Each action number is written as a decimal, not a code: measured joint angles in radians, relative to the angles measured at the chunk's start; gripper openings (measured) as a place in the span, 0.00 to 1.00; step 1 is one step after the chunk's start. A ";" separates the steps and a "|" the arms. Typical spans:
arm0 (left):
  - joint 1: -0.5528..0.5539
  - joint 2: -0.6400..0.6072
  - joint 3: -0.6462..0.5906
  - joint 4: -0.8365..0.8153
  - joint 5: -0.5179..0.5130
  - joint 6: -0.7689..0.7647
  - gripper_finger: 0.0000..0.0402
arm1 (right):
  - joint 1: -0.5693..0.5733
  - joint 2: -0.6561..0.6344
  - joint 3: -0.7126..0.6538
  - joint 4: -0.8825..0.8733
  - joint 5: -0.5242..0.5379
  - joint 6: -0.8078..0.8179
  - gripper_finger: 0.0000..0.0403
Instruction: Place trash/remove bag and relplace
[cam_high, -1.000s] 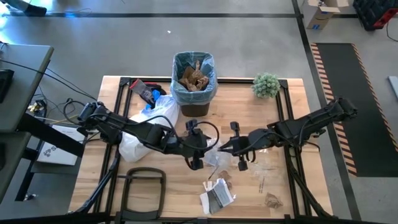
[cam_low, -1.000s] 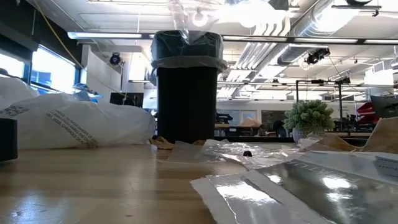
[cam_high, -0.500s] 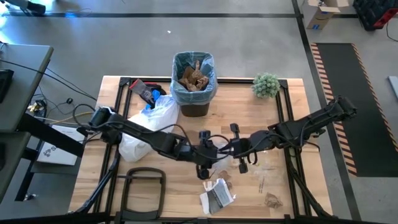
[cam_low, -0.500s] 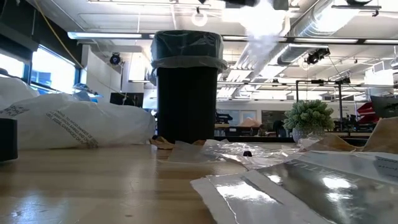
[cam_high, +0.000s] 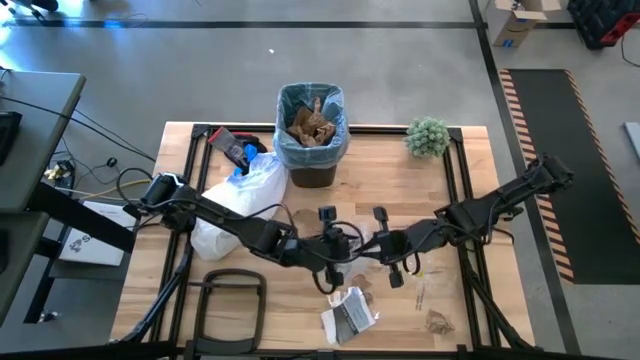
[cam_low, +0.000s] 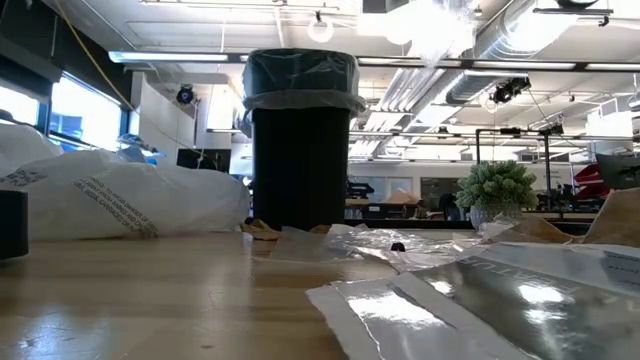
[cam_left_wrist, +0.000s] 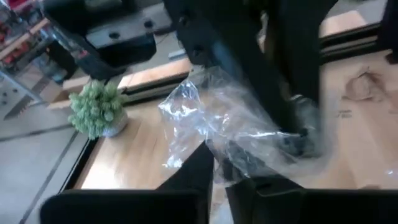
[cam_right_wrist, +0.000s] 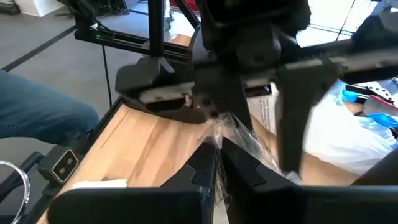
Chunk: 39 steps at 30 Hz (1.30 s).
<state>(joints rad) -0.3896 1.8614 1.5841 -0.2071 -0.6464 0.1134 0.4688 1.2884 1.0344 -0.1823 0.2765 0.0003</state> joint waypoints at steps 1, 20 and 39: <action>-0.008 -0.004 0.000 0.014 -0.007 0.010 0.02 | 0.008 0.000 0.000 -0.004 0.017 0.000 0.00; -0.129 -0.106 0.000 -0.164 -0.307 -0.086 0.00 | 0.065 -0.014 -0.002 -0.072 0.149 0.032 0.08; 0.493 -0.388 0.003 0.047 0.040 0.130 0.00 | 0.089 -0.057 -0.103 -0.263 0.272 0.347 0.45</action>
<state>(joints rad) 0.1031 1.4739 1.5870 -0.1600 -0.6059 0.2429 0.5580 1.2316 0.9311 -0.4457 0.5486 0.3472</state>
